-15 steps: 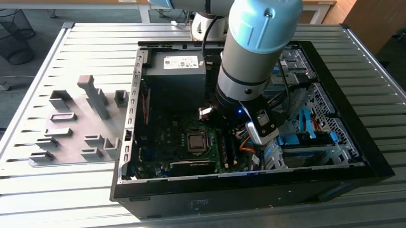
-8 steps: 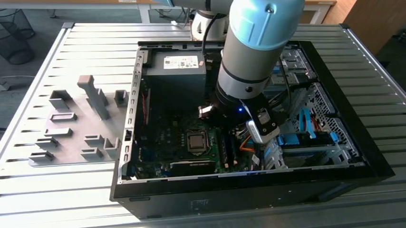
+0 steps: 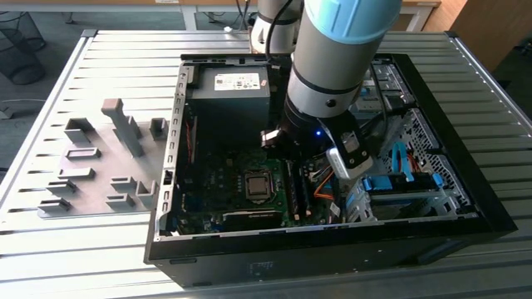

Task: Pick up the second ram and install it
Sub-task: 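Press down the second ram until it locks into place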

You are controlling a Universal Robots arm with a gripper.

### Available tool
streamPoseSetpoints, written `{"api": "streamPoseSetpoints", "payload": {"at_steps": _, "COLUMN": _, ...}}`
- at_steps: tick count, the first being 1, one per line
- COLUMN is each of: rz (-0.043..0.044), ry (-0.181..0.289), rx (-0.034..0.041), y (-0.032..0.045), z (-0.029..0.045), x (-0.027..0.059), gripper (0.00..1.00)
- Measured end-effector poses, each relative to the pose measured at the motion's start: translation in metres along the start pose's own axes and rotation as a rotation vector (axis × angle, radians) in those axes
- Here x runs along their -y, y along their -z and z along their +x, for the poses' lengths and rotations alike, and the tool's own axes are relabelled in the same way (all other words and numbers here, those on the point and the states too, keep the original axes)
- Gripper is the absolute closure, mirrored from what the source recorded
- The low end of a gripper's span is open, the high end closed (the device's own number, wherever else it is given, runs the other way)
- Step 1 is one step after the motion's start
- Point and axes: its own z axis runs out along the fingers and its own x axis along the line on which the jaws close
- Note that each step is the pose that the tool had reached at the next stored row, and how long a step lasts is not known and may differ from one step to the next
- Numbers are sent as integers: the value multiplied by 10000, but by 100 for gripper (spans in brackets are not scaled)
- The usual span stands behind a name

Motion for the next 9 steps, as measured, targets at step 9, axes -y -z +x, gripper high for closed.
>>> {"api": "streamPoseSetpoints", "payload": {"at_steps": 9, "rz": 3, "ry": 1, "rx": -1, "y": -77, "z": -20, "x": 6, "gripper": 90}}
